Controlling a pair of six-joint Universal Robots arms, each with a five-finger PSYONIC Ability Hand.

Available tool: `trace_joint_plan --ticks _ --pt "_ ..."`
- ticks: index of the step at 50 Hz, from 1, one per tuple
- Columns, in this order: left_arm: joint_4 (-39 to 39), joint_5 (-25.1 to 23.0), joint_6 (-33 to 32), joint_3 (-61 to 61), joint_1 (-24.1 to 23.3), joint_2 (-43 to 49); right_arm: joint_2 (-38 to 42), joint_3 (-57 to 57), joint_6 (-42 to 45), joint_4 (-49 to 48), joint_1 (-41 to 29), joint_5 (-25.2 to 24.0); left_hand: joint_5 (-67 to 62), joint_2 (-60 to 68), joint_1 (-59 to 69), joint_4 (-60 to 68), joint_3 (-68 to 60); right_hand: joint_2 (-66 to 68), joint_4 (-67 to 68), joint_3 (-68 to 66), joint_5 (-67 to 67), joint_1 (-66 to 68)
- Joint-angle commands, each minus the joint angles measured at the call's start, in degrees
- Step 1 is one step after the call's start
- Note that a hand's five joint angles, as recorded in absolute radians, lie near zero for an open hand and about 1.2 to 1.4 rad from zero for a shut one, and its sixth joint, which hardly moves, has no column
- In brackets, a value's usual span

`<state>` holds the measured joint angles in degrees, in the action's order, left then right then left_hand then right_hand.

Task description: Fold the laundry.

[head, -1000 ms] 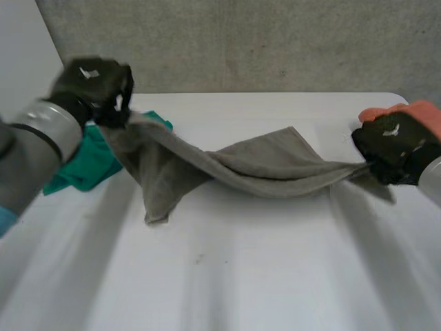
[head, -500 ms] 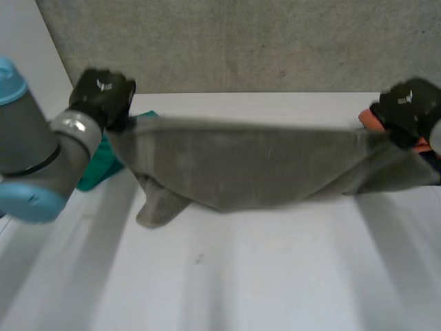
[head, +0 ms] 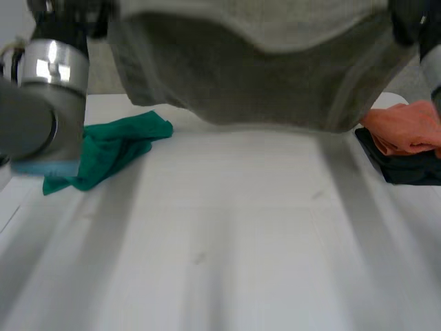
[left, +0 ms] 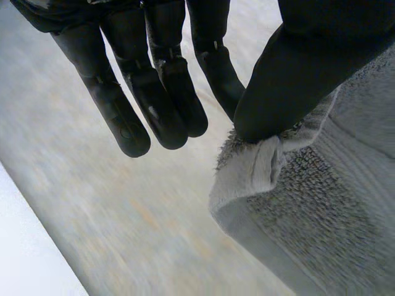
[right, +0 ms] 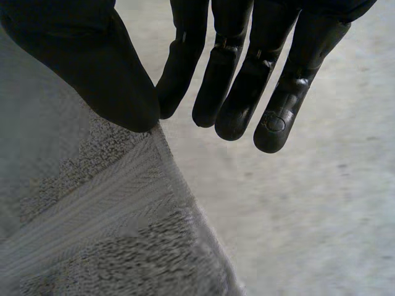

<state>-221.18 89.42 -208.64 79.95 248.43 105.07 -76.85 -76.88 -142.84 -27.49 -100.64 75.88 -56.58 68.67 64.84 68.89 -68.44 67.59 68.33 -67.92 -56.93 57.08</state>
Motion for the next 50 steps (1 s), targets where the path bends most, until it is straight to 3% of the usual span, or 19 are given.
trace_joint_plan --ticks 1,7,15,22,23,25,31,41,50 --pt "1.5 -1.5 1.2 22.2 2.0 -6.6 -5.4 -16.0 0.4 7.4 1.4 -7.7 -13.4 11.3 15.2 11.1 -11.6 12.4 11.7 -12.1 -13.1 22.9" --pt "7.5 -5.1 2.4 30.8 1.5 -6.4 -5.9 -28.4 1.9 14.8 5.5 -13.0 -13.4 11.3 15.2 11.1 -11.6 12.4 11.7 -12.1 -13.1 22.9" --pt "16.7 -5.3 2.9 33.0 2.2 -4.6 -4.7 -32.6 2.2 20.6 7.7 -19.4 -13.4 11.3 15.2 11.1 -11.6 12.4 11.7 -12.1 -13.1 22.9" --pt "16.9 -5.4 2.5 31.9 3.9 -1.8 2.7 -30.5 -0.9 20.8 8.0 -18.5 -13.4 11.3 15.2 11.1 -11.6 12.4 11.7 -12.1 -13.1 22.9" --pt "16.8 -5.4 2.5 31.8 4.1 -1.6 3.7 -29.8 -3.5 21.0 8.4 -18.0 -13.4 11.3 15.2 11.1 -11.6 -6.3 -7.1 6.7 5.7 4.2" --pt "16.8 -5.4 2.7 31.7 4.3 -1.4 4.0 -29.6 -6.6 21.3 9.3 -17.4 -13.4 11.3 15.2 11.1 -11.6 -26.8 -27.5 27.1 26.1 -16.3" --pt "16.7 -5.5 2.9 31.6 5.0 -1.4 3.9 -28.9 -18.3 22.6 13.8 -16.9 -13.4 11.3 15.2 11.1 -11.6 -42.5 -43.3 42.8 41.9 -32.0" --pt "16.7 -5.6 2.9 31.6 5.3 -1.5 3.6 -28.4 -24.4 24.8 15.9 -17.2 -13.4 11.3 15.2 11.1 -11.6 -44.6 -45.3 44.9 43.9 -34.0" --pt "16.7 -5.6 3.0 31.7 5.2 -1.5 10.5 -25.6 -31.0 22.6 13.5 -17.0 -13.4 11.3 15.2 11.1 -11.6 -43.0 -43.8 43.4 42.4 -32.5"
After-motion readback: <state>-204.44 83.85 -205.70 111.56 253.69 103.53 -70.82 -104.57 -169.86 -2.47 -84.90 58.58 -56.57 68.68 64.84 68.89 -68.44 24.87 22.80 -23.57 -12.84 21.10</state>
